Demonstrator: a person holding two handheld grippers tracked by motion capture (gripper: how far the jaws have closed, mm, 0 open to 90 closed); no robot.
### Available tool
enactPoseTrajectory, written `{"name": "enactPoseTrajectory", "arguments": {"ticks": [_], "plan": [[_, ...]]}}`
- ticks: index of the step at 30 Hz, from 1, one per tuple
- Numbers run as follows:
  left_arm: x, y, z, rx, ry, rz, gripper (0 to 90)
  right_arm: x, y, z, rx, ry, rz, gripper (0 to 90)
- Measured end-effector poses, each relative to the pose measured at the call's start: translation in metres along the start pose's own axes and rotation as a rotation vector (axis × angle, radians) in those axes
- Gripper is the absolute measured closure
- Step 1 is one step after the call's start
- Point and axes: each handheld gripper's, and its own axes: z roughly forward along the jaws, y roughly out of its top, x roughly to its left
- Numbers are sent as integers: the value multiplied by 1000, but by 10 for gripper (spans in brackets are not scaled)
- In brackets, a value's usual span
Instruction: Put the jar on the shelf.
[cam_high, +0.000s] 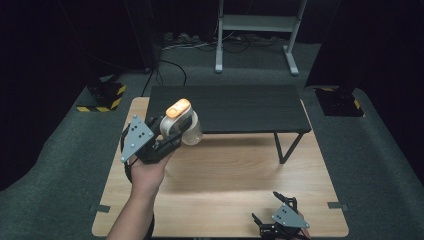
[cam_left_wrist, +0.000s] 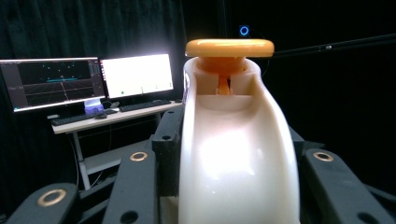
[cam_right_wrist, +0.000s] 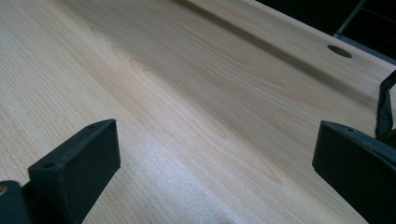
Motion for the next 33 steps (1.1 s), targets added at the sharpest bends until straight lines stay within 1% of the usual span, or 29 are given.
{"name": "enactPoseTrajectory", "arguments": {"ticks": [12,15,18,19,21,26,33], "plan": [[4,-3,26,16,9,13,565,-2,0,-1,-6,4,18,4],[4,-5,31,16,9,12,565,-2,0,-1,-7,5,16,4],[5,-8,41,24,13,5,565,-2,0,-1,-8,4,14,4],[6,-9,43,34,12,17,565,-1,0,-1,-9,4,13,4],[5,-11,47,42,13,22,565,-1,0,-1,-9,5,9,4],[5,-13,59,44,16,16,565,-1,0,-1,-8,5,9,4],[7,-16,71,52,29,10,565,-1,0,-1,-9,7,11,4]]}}
